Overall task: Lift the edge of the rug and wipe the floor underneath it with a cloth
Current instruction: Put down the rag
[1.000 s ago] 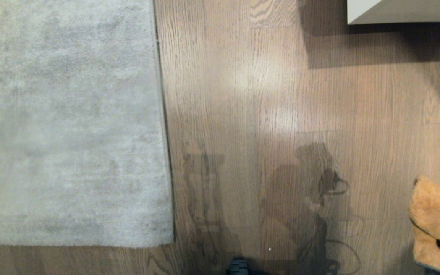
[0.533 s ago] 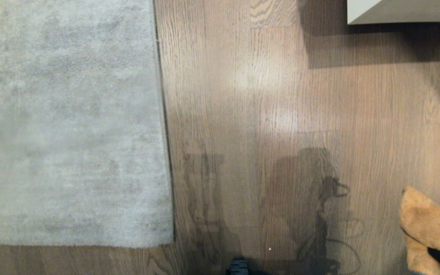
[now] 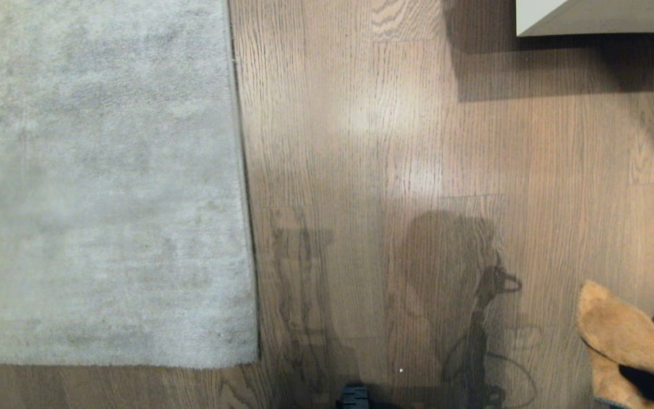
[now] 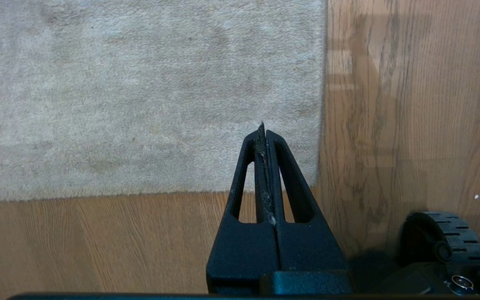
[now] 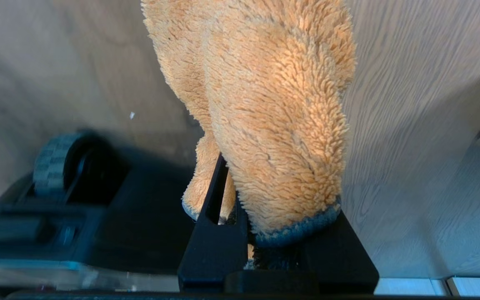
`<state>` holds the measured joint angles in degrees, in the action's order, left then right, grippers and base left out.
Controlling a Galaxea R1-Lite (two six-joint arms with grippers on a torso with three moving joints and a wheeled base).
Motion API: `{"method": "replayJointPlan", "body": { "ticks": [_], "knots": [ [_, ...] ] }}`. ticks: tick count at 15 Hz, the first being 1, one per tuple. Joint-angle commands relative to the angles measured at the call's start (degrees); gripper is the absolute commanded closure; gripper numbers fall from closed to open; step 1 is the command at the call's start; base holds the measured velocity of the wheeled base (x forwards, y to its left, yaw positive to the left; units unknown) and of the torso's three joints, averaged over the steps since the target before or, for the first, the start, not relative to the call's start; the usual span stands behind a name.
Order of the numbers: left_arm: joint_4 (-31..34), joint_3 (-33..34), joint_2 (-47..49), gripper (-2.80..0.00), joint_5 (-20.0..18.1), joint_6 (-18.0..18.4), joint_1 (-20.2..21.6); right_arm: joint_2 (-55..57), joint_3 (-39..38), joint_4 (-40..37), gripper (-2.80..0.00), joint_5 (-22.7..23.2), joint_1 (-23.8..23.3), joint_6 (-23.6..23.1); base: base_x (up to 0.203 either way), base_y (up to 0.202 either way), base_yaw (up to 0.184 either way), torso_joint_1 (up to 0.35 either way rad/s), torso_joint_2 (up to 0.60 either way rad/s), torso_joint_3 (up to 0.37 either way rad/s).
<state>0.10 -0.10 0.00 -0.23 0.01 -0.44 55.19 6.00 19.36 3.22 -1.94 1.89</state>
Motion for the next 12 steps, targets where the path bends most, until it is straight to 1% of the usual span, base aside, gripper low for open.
{"method": "replayJointPlan", "body": {
  "ticks": [1,2,6,8,10,12],
  "knots": [
    [0.0,0.0,0.0,0.0,0.0,0.0,0.0,8.4,0.2,5.5,0.0,0.0,-2.2,0.0,0.0,0.0,0.0,0.0,0.0,0.0],
    [0.0,0.0,0.0,0.0,0.0,0.0,0.0,11.8,0.3,9.4,0.0,0.0,-3.2,-0.1,0.0,0.0,0.0,0.0,0.0,0.0],
    [0.0,0.0,0.0,0.0,0.0,0.0,0.0,28.1,0.4,31.2,0.0,0.0,-5.9,-0.5,0.0,0.0,0.0,0.0,0.0,0.0],
    [0.0,0.0,0.0,0.0,0.0,0.0,0.0,34.3,1.8,39.2,0.0,0.0,-6.3,-0.5,0.0,0.0,0.0,0.0,0.0,0.0],
    [0.0,0.0,0.0,0.0,0.0,0.0,0.0,36.8,6.9,40.7,0.0,0.1,-6.5,0.1,0.0,0.0,0.0,0.0,0.0,0.0],
    [0.0,0.0,0.0,0.0,0.0,0.0,0.0,38.4,10.9,38.2,0.0,0.2,-6.5,0.4,0.0,0.0,0.0,0.0,0.0,0.0]
  ]
}}
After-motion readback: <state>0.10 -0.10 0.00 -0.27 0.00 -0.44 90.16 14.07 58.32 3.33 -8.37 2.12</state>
